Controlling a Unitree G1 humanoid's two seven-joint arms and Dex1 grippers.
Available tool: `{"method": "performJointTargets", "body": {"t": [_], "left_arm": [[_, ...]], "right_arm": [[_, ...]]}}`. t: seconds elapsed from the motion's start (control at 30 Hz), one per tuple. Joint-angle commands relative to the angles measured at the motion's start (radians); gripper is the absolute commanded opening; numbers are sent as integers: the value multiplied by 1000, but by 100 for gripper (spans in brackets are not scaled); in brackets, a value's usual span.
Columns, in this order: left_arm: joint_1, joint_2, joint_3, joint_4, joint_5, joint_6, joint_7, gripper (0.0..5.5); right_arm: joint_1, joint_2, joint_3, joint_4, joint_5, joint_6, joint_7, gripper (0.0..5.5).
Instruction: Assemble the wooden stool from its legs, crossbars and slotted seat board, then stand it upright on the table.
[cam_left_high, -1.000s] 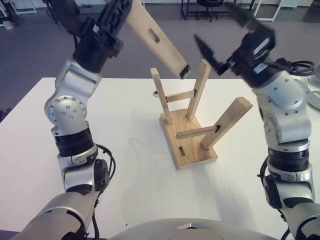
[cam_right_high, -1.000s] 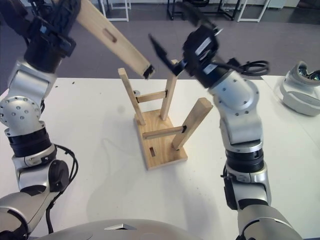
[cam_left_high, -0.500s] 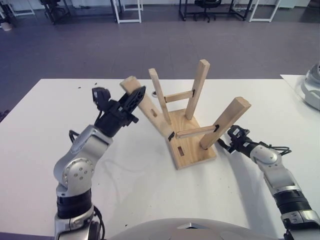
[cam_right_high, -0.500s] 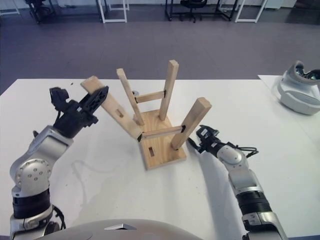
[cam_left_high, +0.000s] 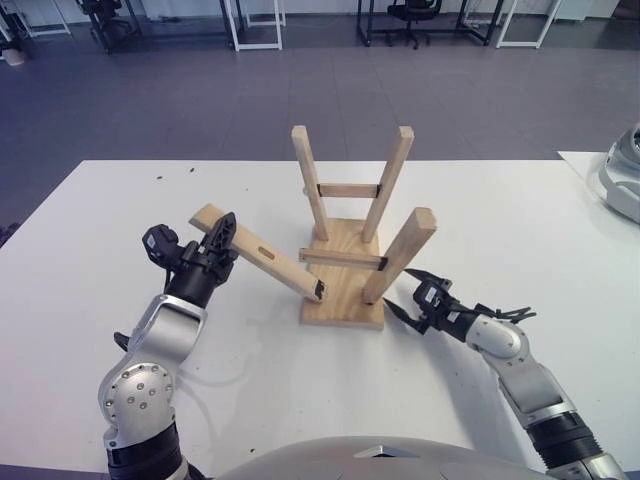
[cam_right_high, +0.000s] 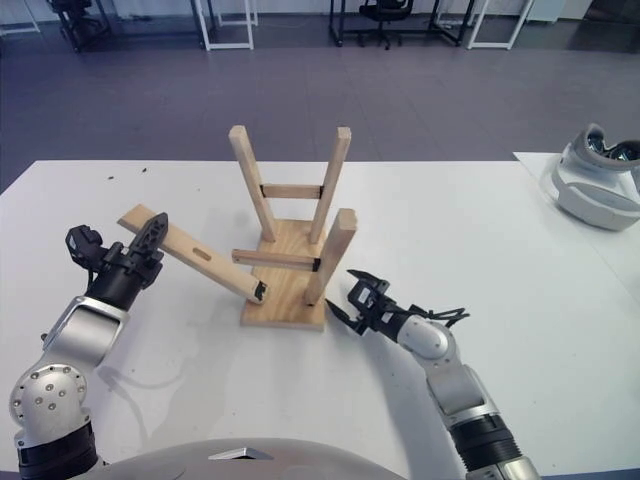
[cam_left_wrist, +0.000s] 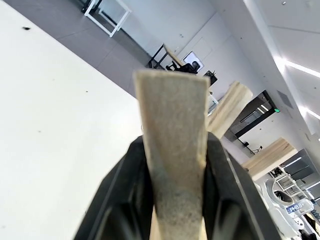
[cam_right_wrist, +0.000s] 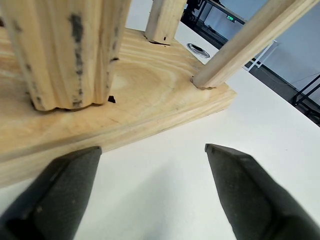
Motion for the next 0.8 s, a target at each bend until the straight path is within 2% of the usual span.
{"method": "performJointTargets", "body": {"t": [0.03, 0.4, 0.6, 0.7, 0.8], "left_arm": [[-8, 42, -6, 13, 25, 15, 34, 101], [-83, 103, -96, 51, 222, -20, -17, 101], [-52, 169, -60, -3, 189, 63, 10, 101], [-65, 168, -113, -14, 243, 78, 34, 101], [-116, 173, -199, -9, 333, 87, 46, 101]], "right_arm": [[-30, 27, 14, -19, -4, 19, -4, 389], [-47, 29, 22, -10, -45, 9, -7, 389], [-41, 27, 19, -17, -53, 10, -15, 389], [-42, 28, 16, -30, -59, 14, -27, 389], [-55, 43, -63, -80, -7, 6, -74, 389]]}}
